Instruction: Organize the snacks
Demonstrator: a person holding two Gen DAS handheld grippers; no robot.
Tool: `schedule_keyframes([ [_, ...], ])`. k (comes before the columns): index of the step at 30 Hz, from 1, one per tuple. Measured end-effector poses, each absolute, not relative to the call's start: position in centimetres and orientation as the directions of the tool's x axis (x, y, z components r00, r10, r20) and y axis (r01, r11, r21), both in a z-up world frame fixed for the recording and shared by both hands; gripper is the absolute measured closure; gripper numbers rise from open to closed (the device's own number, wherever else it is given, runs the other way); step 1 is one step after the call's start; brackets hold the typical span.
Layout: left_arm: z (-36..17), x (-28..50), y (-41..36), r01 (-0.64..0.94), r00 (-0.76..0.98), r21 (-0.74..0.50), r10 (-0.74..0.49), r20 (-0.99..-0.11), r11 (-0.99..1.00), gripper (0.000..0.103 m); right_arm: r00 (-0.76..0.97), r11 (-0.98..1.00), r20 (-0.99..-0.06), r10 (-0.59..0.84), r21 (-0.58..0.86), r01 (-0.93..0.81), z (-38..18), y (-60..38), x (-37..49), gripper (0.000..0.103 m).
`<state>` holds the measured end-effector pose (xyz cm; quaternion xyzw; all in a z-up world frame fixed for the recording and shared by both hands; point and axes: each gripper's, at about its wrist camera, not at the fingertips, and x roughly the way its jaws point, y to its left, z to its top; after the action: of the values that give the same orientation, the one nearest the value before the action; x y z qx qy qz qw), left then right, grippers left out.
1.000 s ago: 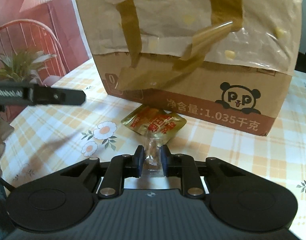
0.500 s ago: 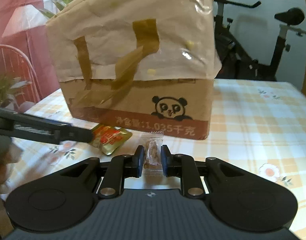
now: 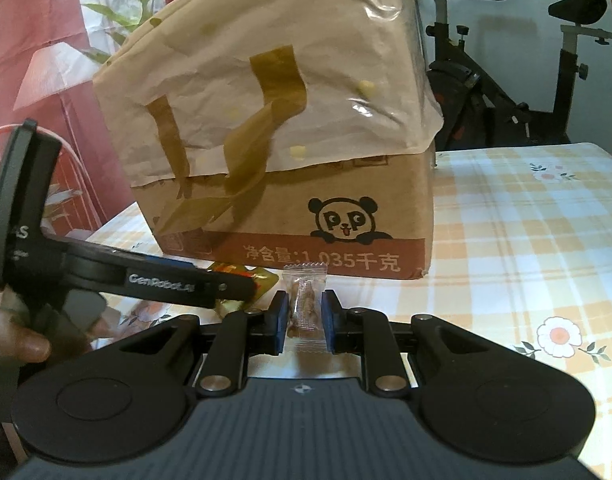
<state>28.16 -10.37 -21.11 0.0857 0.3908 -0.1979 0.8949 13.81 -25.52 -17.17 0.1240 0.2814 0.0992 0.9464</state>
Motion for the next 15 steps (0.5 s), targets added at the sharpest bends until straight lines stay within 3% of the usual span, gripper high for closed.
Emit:
schedule_keyframes([
  [4, -21.6, 28.5, -11.1, 0.392, 0.626, 0.027, -0.246, -0.74, 0.919, 0.003, 0.823, 0.945, -0.504, 0.264, 0.305, -0.116, -17.2, -25.8, 13.7, 0.083],
  [10, -22.0, 28.2, -11.5, 0.391, 0.636, 0.023, -0.252, -0.73, 0.92, 0.005, 0.82, 0.941, -0.504, 0.271, 0.317, -0.116, -17.2, -26.0, 13.8, 0.083],
  [13, -21.8, 27.3, -11.8, 0.423, 0.637, 0.023, -0.279, -0.719, 0.906, 0.023, 0.82, 0.94, -0.504, 0.272, 0.32, -0.115, -17.3, -26.1, 13.8, 0.083],
  [15, -21.2, 26.4, -11.7, 0.461, 0.631, 0.024, -0.308, -0.712, 0.887, 0.045, 0.819, 0.94, -0.504, 0.273, 0.322, -0.115, -17.2, -26.1, 13.8, 0.083],
])
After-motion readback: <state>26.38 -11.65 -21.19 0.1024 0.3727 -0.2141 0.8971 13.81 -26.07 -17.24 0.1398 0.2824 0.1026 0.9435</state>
